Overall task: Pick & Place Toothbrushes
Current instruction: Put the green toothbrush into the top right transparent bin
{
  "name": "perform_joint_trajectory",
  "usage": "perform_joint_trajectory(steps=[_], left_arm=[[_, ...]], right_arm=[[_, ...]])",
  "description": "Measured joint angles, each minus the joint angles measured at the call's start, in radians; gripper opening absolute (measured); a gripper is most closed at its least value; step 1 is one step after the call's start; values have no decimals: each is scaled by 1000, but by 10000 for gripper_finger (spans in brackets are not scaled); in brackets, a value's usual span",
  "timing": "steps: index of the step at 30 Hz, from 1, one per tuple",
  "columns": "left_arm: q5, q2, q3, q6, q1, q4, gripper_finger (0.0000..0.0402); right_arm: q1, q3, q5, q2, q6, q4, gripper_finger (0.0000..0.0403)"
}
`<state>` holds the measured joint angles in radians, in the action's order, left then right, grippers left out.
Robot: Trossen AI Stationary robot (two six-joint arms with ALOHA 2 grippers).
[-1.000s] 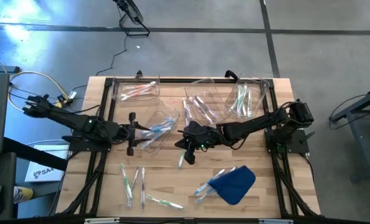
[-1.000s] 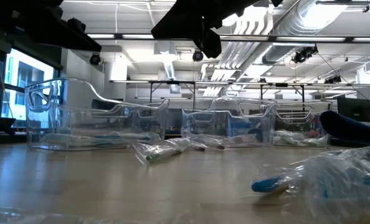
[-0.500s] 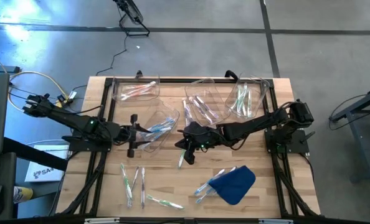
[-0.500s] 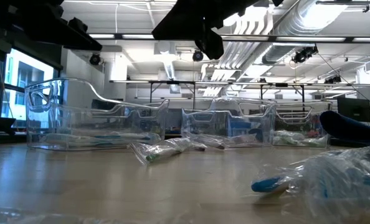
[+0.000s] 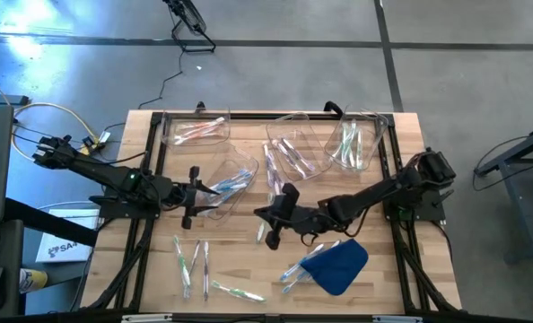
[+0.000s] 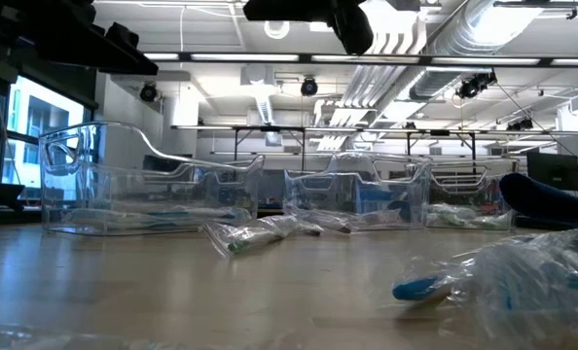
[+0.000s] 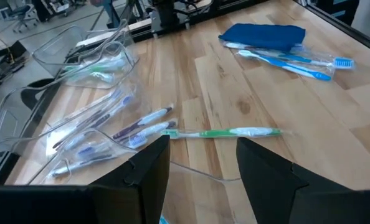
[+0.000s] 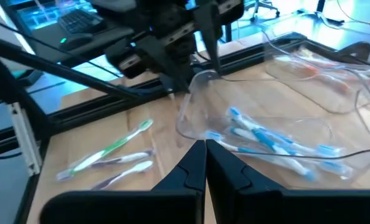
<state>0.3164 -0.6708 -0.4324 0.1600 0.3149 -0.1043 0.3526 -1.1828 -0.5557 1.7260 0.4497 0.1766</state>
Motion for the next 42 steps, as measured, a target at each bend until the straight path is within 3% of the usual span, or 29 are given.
perform_joint_trajectory(steps=[6, 12, 20, 29, 38, 42], left_arm=[[0, 0, 0, 28, 0, 0, 180], [0, 0, 0, 29, 0, -2, 180], [12, 0, 0, 29, 0, -2, 180], [4, 0, 0, -167, 0, 4, 180], [3, -22, -27, -231, 0, 47, 180], [7, -91, -57, -267, 0, 48, 180]], right_arm=[[34, 0, 7, 0, -11, 16, 2], [118, 0, -10, 0, -124, 15, 2], [193, 0, -228, 0, -213, 15, 2], [195, 0, -58, 0, -234, -24, 2], [186, 1, 7, -25, -241, -99, 2], [191, 1, 10, -64, -240, -164, 2]])
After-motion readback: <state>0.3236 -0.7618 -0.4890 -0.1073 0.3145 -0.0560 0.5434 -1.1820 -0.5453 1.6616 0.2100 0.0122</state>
